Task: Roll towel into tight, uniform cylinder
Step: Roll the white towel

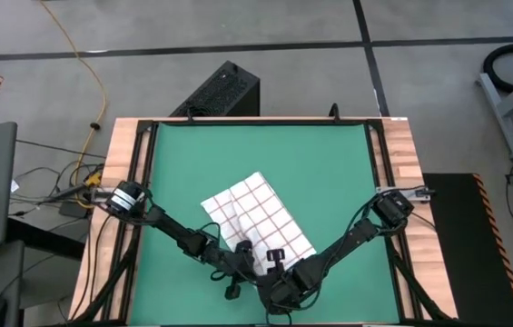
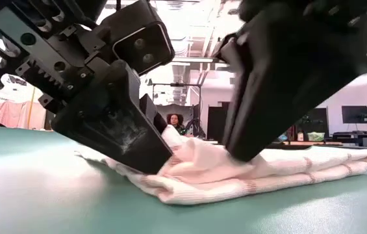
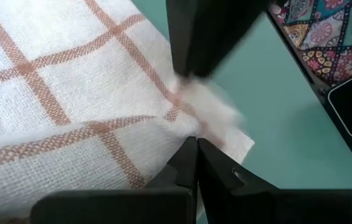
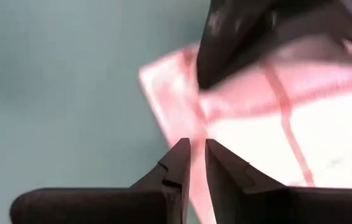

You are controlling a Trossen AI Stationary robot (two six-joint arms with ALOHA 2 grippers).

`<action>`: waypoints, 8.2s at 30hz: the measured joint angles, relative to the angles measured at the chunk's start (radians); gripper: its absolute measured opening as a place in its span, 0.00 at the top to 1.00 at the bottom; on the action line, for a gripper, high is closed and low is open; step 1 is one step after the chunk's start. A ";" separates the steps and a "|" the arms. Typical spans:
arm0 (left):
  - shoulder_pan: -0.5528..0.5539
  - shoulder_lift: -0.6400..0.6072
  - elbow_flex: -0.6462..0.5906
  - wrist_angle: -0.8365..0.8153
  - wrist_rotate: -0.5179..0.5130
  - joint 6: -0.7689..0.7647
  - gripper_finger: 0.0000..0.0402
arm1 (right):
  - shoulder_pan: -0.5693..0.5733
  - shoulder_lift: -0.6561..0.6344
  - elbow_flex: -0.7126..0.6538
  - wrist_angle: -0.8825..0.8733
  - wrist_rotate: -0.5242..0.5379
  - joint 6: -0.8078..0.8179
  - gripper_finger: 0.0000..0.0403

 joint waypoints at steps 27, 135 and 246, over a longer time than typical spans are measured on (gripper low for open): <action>-0.002 -0.037 -0.005 -0.090 0.045 -0.144 1.00 | 0.203 -0.285 -0.240 -0.360 0.224 0.096 0.65; -0.002 -0.060 -0.005 -0.107 -0.020 -0.202 1.00 | 0.041 -0.422 -0.703 0.117 0.124 0.111 0.89; -0.096 -0.011 0.413 -0.488 -0.196 0.339 0.46 | -0.058 -0.390 -0.753 0.263 0.001 0.002 0.99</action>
